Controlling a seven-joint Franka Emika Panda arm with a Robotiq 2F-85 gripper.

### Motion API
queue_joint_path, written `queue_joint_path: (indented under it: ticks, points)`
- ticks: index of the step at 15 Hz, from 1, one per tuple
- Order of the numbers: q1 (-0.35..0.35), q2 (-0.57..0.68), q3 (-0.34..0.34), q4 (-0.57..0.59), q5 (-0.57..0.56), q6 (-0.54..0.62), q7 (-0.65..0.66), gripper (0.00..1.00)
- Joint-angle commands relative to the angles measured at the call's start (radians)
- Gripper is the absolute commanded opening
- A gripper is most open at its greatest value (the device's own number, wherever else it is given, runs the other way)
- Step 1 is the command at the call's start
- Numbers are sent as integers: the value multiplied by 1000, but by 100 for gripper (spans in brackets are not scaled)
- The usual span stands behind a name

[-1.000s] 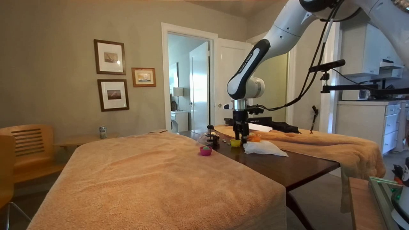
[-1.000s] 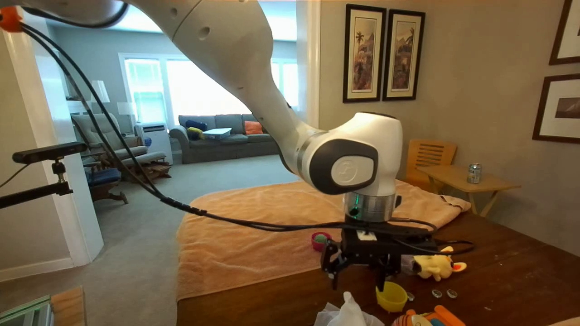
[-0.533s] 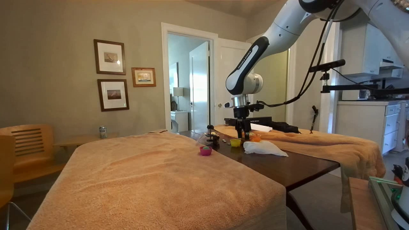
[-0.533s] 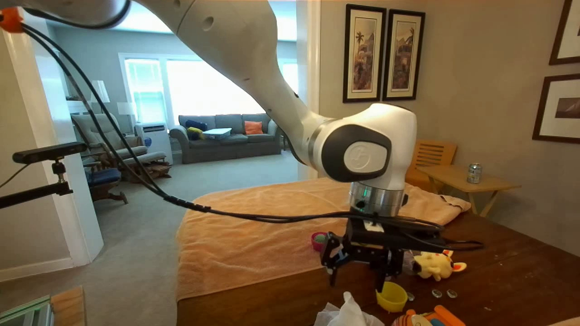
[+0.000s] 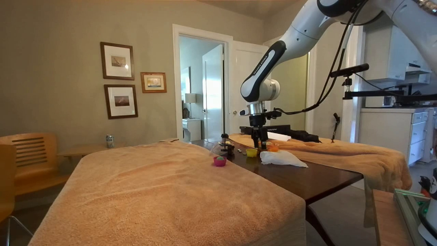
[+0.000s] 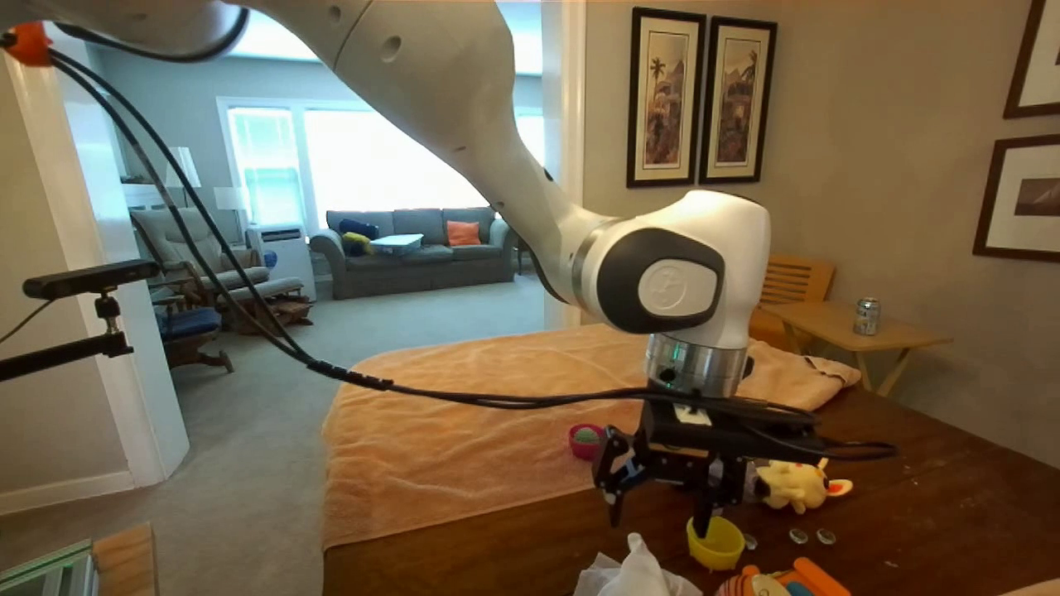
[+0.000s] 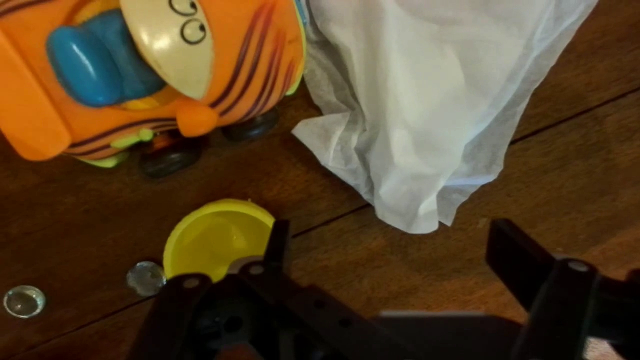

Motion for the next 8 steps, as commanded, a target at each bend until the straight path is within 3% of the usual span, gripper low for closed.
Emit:
queue_joint_path:
  ticks: [1, 8]
  points:
    - [11, 12, -15, 17, 25, -20, -4, 100]
    - [-39, 38, 12, 102, 177, -209, -84, 100]
